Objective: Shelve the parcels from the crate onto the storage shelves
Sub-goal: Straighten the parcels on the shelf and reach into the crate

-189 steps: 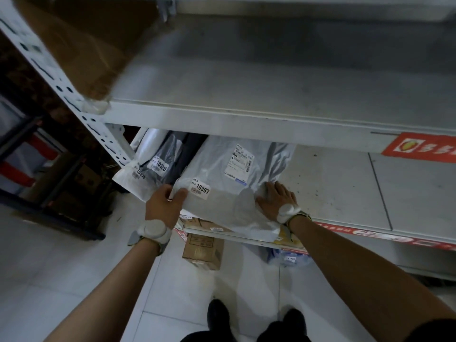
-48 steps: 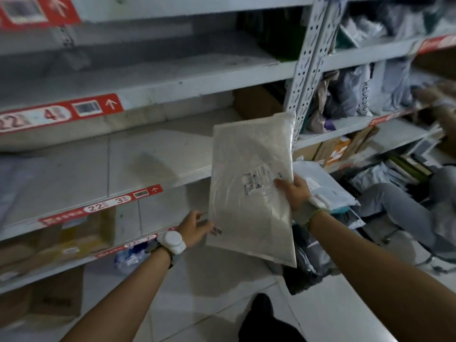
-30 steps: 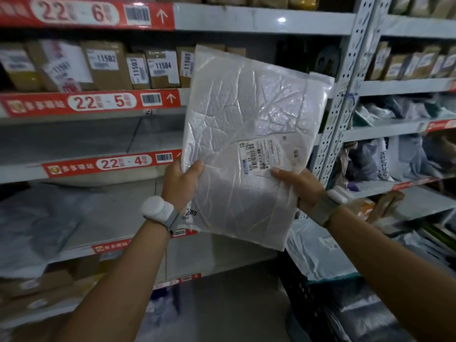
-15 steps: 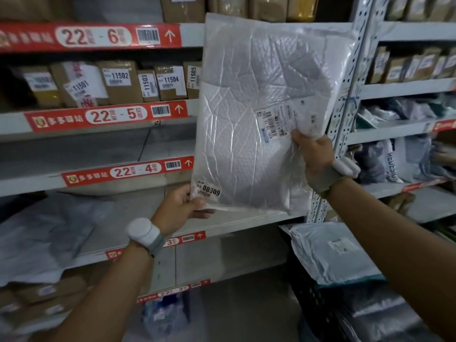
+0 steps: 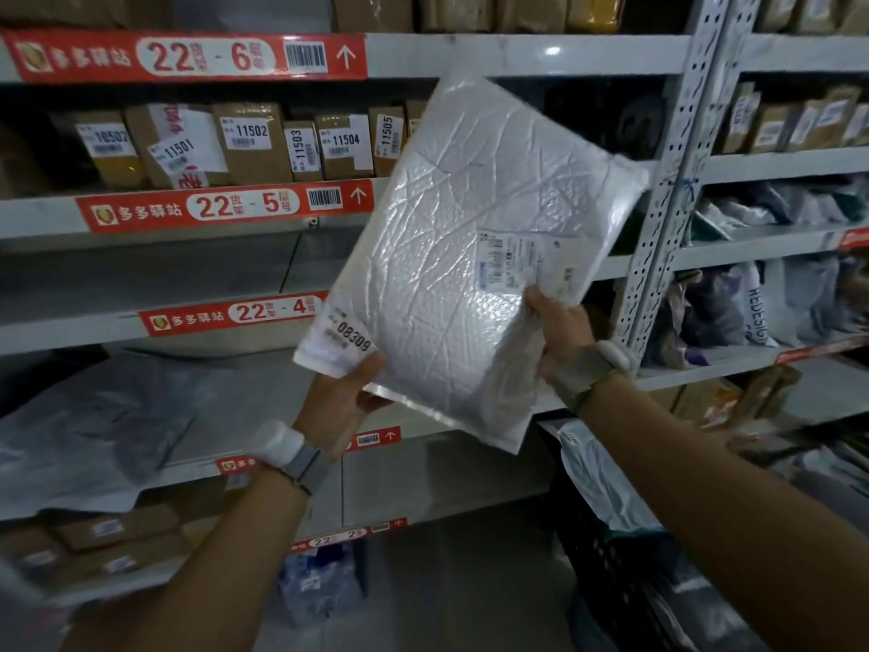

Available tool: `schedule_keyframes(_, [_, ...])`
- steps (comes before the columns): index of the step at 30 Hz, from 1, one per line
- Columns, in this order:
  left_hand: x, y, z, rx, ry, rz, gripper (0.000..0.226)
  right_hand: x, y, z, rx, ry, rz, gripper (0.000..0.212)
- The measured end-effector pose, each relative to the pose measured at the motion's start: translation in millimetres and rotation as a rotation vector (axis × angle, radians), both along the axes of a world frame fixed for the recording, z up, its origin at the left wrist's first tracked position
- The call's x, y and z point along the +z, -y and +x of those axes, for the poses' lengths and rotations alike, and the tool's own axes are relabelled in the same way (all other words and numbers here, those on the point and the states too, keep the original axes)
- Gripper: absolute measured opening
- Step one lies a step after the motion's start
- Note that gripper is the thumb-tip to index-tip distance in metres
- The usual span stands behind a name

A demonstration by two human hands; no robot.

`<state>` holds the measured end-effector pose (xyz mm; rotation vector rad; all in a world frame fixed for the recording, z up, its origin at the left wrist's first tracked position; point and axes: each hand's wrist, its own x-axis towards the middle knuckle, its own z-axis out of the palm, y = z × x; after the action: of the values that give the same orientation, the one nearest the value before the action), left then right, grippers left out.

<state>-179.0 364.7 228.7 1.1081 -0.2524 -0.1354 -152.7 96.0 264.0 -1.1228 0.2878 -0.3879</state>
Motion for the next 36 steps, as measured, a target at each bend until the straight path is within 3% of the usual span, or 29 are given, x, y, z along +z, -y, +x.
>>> schedule_keyframes(4, [-19.1,-16.9,-7.4,0.409,-0.064,0.109,0.026,-37.8,-34.8,-3.9,0.122,-0.092,0.061,0.035])
schedule_keyframes(11, [-75.5,-86.6,-15.9,0.472,-0.187,0.413,0.022,-93.2,-68.2,-11.8,0.276,-0.247,0.096,0.019])
schedule_keyframes(16, [-107.4,-130.4,-19.9,0.591,-0.327,0.37,0.016,-128.6,-108.3,-3.7,0.392,-0.3,0.036,0.032])
schedule_keyframes(21, [-123.7,-173.1,-18.2,0.604,-0.323,0.436,0.023,-168.4,-153.5,24.5,0.502,-0.357,0.088,0.037])
schedule_keyframes(24, [-136.7,-213.3,-6.5,0.646,-0.387,0.527,0.026,-194.7,-194.9,45.4,0.542,-0.412,0.013,0.034])
schedule_keyframes(28, [-149.5,-259.1,7.6,0.649,-0.491,0.568,0.019,-216.8,-245.6,75.7,0.609,-0.527,-0.056,0.003])
schedule_keyframes(32, [-162.1,-306.4,36.0,0.772,-0.564,0.532,0.018,-234.6,-306.8,129.2,0.662,-0.552,-0.077,0.029])
schedule_keyframes(36, [-172.4,-348.8,81.7,0.853,-0.653,0.457,0.01,-240.1,-365.4,177.4,0.739,-0.54,-0.184,0.039])
